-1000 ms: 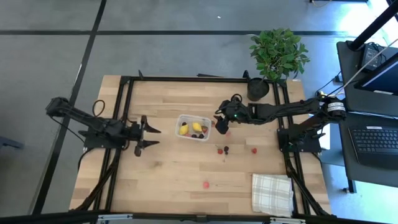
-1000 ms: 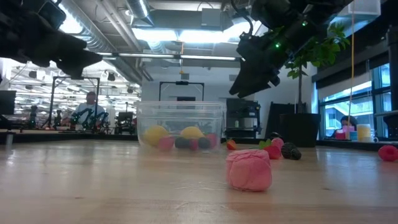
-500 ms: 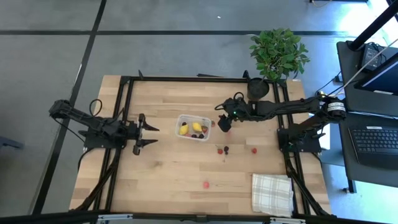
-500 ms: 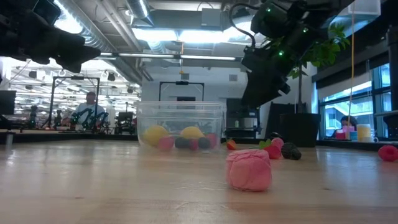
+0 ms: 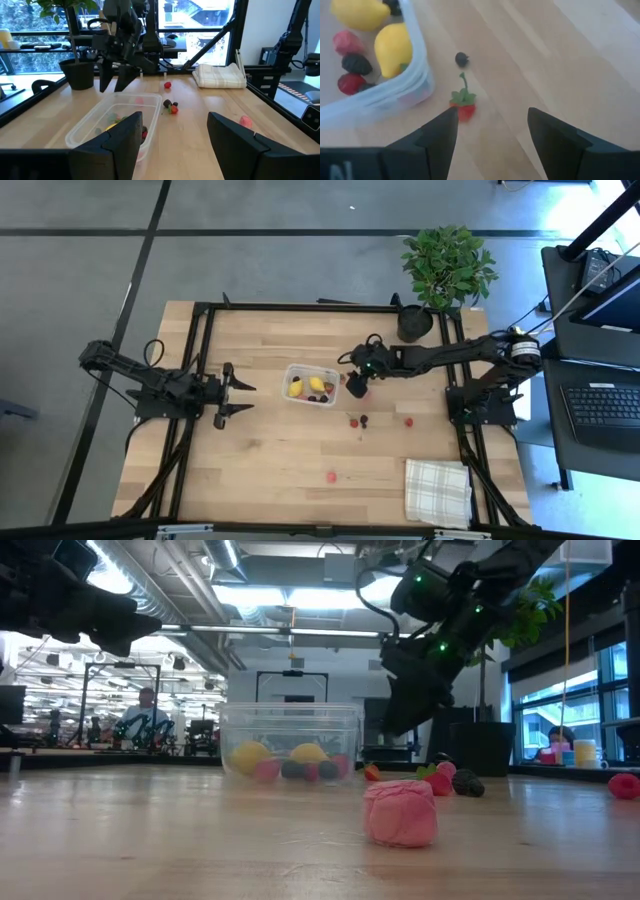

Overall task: Pick and placing Produce into tupperware
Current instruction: Put the top strawberry into the transparent bin

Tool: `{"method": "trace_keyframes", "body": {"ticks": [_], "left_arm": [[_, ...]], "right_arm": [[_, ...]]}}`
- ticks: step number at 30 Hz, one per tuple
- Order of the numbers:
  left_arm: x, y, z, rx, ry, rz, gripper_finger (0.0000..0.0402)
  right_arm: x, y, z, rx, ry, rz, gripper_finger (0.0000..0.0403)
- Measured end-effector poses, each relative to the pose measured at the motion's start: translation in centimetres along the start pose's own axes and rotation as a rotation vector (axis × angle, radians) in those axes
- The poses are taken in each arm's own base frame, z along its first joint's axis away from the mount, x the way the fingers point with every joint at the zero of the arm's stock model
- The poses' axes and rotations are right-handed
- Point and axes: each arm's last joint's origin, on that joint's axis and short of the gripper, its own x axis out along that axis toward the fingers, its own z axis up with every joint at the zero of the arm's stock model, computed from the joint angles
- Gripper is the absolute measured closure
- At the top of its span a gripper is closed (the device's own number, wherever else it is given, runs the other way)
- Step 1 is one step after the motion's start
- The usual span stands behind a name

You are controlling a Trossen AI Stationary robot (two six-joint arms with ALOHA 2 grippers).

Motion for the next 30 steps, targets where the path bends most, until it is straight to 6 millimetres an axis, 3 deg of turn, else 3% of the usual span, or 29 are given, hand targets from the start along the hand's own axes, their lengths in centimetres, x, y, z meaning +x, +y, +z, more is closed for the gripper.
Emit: {"method": "trace_keyframes", "body": {"ticks": [9, 30], "left_arm": [[0.0, 0.0, 0.0, -0.001, 0.000, 0.000, 0.0184], [0.0, 0.0, 0.0, 0.000, 0.002, -0.001, 0.0184]], "right_arm": [[1.9, 0.3, -0.7, -0.146, 0.039, 0.034, 0.0161], [5.2, 0.9, -1.7, -0.206, 0.057, 0.096, 0.0161]]}}
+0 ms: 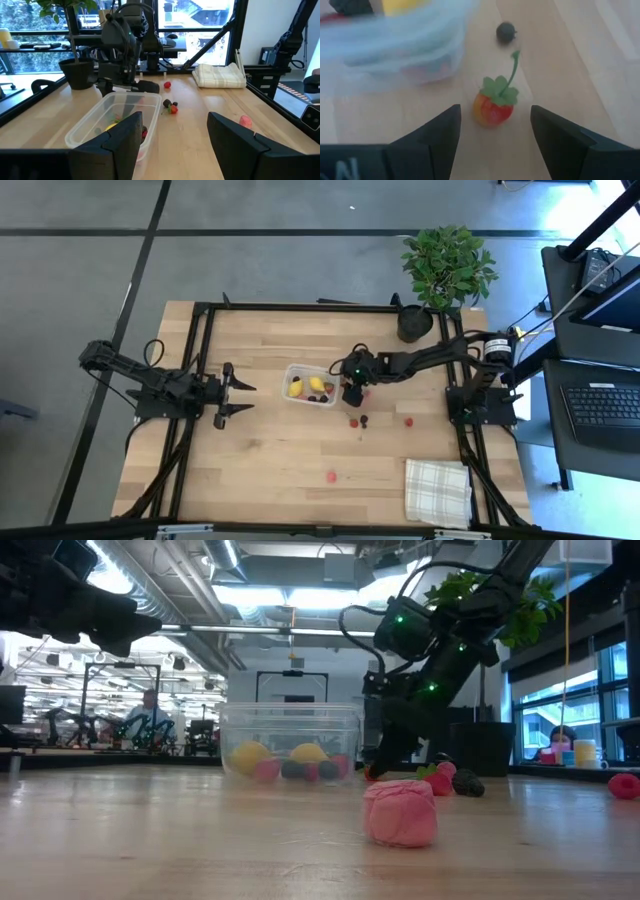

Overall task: Pick and placing Produce into tupperware
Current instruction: Put the top strawberry into the transparent bin

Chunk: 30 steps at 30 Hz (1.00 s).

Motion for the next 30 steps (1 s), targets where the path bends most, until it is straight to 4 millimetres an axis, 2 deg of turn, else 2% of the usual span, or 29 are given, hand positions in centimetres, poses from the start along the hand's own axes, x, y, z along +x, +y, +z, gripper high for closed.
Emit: {"method": "trace_keyframes", "body": {"ticks": [14, 25, 30], "left_arm": [[0.00, 0.00, -0.11, 0.004, 0.011, 0.000, 0.0184], [0.00, 0.01, -0.27, 0.010, 0.027, 0.000, 0.0184], [0.00, 0.01, -0.27, 0.009, 0.027, 0.000, 0.0184]], "right_arm": [[0.59, 0.05, -0.17, -0.020, 0.001, 0.002, 0.0166], [0.62, -0.04, -0.16, -0.017, 0.001, 0.006, 0.0242], [0.63, -0.07, -0.16, -0.016, 0.001, 0.003, 0.0260]]}}
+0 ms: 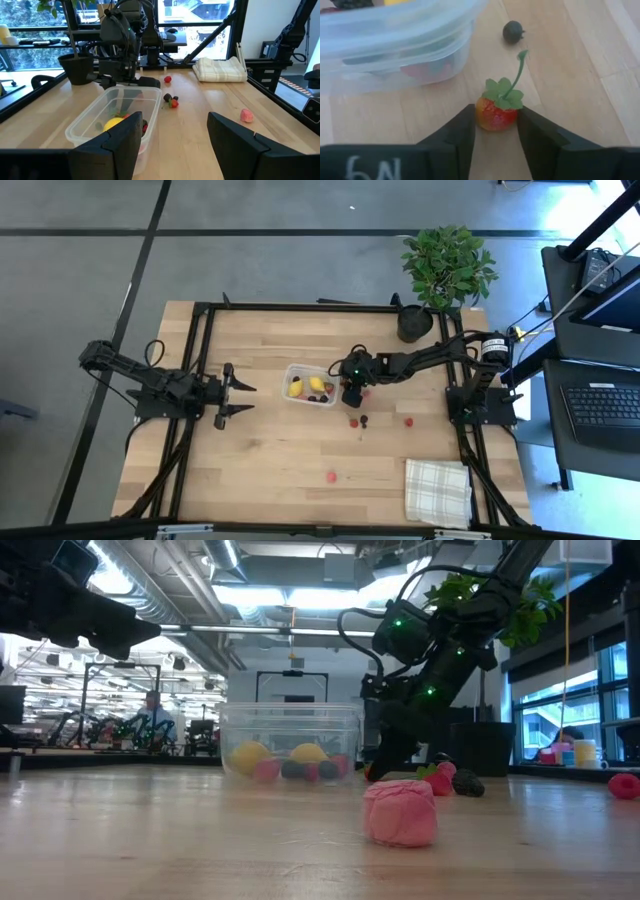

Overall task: Pick and placing Produce into tupperware
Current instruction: Put the top strawberry into the transparent bin

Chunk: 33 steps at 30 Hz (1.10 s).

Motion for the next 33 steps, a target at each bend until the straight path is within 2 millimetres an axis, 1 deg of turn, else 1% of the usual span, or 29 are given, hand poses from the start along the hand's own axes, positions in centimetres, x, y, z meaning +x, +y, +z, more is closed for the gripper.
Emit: {"method": "trace_keyframes", "body": {"ticks": [6, 24, 28, 30, 33], "left_arm": [[0.0, 0.0, 0.0, 0.000, 0.000, 0.000, 0.0184], [0.0, 0.0, 0.0, -0.002, 0.000, 0.000, 0.0184], [0.0, 0.0, 0.0, -0.002, 0.004, 0.000, 0.0184], [0.0, 0.0, -0.1, 0.001, 0.010, 0.000, 0.0184], [0.0, 0.0, -0.1, 0.001, 0.013, 0.000, 0.0184]], "right_arm": [[0.0, 0.0, 0.0, 0.002, 0.000, -0.003, 0.0266], [-0.1, 0.0, -0.2, 0.029, 0.024, 0.012, 0.0268], [-0.9, -0.1, -0.2, 0.031, 0.050, 0.013, 0.0268], [-1.6, -0.2, -0.2, 0.031, 0.058, 0.012, 0.0268], [-3.1, -0.2, 0.5, 0.047, 0.016, 0.016, 0.0268]]}}
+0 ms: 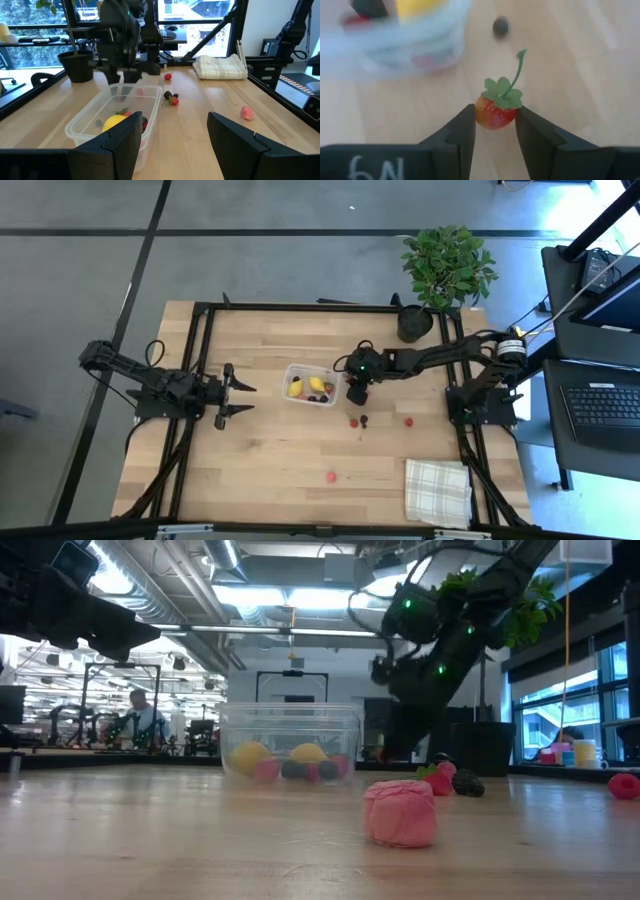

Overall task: Pick and placing Produce into tupperware
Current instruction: Put the top strawberry into the transparent bin

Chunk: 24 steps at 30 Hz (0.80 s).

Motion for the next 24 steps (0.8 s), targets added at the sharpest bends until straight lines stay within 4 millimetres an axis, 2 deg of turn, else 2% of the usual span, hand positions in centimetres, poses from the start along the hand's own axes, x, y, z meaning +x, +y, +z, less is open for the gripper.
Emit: {"method": "trace_keyframes", "body": {"ticks": [10, 17, 24], "left_arm": [[0.0, 0.0, 0.0, -0.003, 0.001, -0.001, 0.0184], [0.0, 0.0, 0.0, -0.003, 0.001, -0.001, 0.0184], [0.0, 0.0, 0.0, -0.003, 0.001, -0.001, 0.0184]], "right_arm": [[-4.3, 0.0, 2.0, 0.019, -0.166, 0.025, 0.0268], [-5.4, 0.1, 3.5, 0.027, -0.270, 0.041, 0.0268], [-6.9, 1.5, 6.2, -0.043, -0.358, 0.069, 0.0268]]}}
